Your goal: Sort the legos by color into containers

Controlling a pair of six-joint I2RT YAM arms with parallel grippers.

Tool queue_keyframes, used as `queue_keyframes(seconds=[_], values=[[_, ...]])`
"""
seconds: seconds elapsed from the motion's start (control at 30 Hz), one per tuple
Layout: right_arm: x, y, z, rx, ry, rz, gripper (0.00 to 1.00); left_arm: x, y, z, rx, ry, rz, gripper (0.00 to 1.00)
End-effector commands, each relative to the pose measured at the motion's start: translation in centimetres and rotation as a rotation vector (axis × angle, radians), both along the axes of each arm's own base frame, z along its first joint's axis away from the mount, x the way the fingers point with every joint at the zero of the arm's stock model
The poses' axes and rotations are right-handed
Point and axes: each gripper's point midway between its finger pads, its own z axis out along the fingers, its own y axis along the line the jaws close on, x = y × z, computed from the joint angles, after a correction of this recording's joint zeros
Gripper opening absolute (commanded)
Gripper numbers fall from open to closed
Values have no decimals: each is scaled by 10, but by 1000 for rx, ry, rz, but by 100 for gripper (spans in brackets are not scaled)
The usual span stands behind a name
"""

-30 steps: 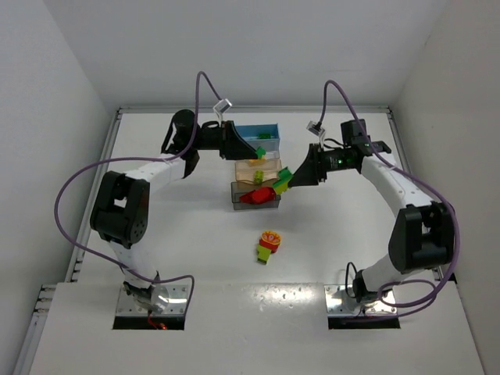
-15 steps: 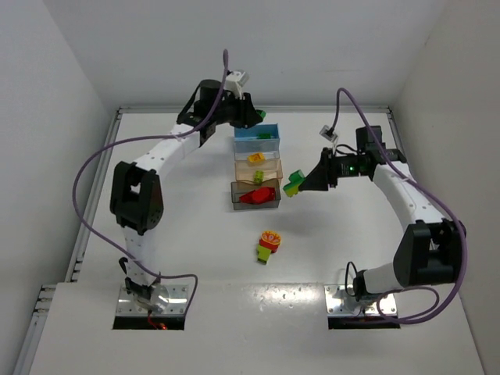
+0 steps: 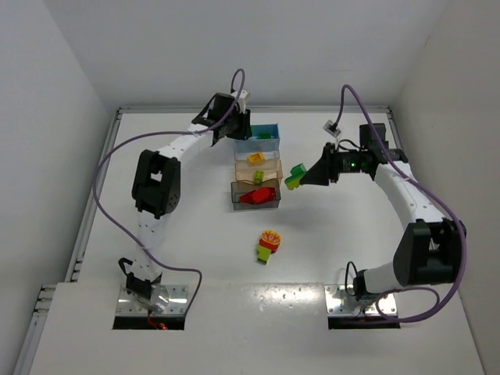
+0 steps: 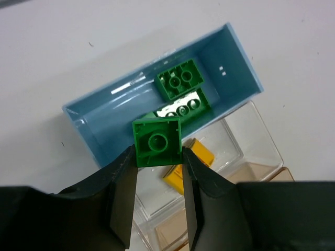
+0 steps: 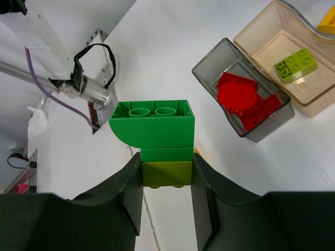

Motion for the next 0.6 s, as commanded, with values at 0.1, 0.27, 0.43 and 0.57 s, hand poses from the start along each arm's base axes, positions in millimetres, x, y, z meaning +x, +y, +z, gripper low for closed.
queue_keyframes(seconds=[0.1,0.27,0.43,0.57], values=[[14,0,1,13,-28,-2,6,29,9,29,-16,-106,34,23],[20,0,0,13,-20,-2,6,33,9,16,-12,-86,49,49],[27,0,-2,13,-14,-2,6,41,7,27,-69,-113,28,65],[28,2,-1,-7,-51,19,6,38,8,73,-216,-172,-58,69]])
